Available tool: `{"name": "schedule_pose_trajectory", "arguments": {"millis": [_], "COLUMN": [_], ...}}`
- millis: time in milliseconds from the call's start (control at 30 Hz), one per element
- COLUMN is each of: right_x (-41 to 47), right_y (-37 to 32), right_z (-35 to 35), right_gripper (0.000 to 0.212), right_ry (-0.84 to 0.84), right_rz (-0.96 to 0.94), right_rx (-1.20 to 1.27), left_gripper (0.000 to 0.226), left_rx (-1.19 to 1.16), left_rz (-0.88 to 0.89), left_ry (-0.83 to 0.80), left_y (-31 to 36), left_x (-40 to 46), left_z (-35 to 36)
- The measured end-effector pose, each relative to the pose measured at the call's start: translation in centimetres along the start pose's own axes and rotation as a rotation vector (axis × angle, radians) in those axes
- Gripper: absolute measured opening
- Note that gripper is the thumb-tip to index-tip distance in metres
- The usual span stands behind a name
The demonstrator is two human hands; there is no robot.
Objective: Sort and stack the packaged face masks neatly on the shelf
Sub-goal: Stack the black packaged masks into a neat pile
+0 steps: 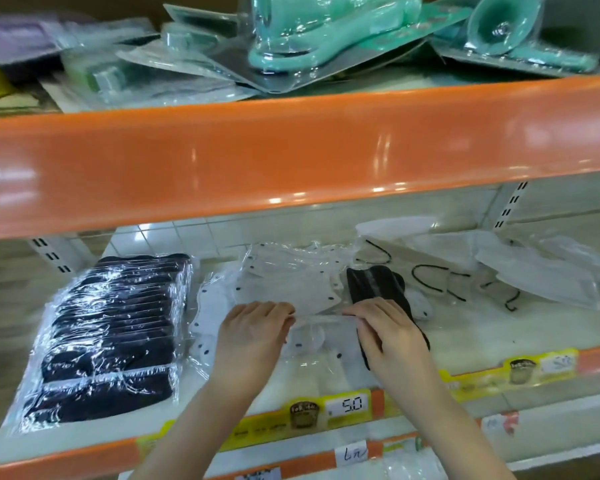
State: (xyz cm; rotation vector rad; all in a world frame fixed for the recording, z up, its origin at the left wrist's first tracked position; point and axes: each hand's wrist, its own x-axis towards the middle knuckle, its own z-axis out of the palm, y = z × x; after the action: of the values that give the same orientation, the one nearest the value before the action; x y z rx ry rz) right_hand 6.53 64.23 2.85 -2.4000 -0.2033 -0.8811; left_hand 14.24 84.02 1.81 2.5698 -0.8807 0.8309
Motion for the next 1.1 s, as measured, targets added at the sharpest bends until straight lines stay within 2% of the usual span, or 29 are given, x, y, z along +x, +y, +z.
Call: {"name": "schedule_pose_trajectory", "arguments": {"millis": [33, 100, 233, 433, 567, 733, 933, 1100], "right_x": [0.1, 0.3, 0.9, 2.0, 2.8, 3.1, 1.8, 0.1], "right_y": [-0.2, -0.4, -0.7, -4.3, -7.9, -12.1, -15.2, -15.6], "right_z": [0.2, 0.8, 3.0, 6.7, 9.4, 12.7, 16.4, 18.5], "right_gripper": [0.023, 0.026, 0.030, 0.017, 0.026, 0.037, 0.035, 0.031], "right_ry": [-0.011, -0.050, -0.099, -0.087, -0.056, -0.143, -0.245, -0.339], "right_rz": [-0.012, -0.026, -0.031, -0.077, -0.136, -0.228, -0.240, -0.201], "right_rx": [-0.016, -0.092, -0.196, -0.159, -0.136, -0.045, 0.009, 0.032], "left_gripper": [0.009, 0.025, 0.027, 0.023, 0.024, 0.030, 0.033, 0.036], "left_rx": [0.016, 0.026, 0.097, 0.125, 0.134, 0.162, 0.160, 0.147], "left_rz": [-0.014, -0.021, -0.023, -0.074, -0.147, -0.230, -0.318, -0.325], "left_ry": [-0.006, -0.026, 0.011, 0.113, 0.162, 0.187, 0.175, 0.077], "left_y": [-0.5, -1.4, -3.1, -6.7, -9.8, -14.4, -18.0, -19.6], "left_x": [-0.2, -1.0, -2.4, -4.1, -5.8, -8.7, -12.5, -15.6], "left_z": [-0.2, -0.4, -1.9, -5.7, -8.2, -10.2, -11.6, -11.0]}}
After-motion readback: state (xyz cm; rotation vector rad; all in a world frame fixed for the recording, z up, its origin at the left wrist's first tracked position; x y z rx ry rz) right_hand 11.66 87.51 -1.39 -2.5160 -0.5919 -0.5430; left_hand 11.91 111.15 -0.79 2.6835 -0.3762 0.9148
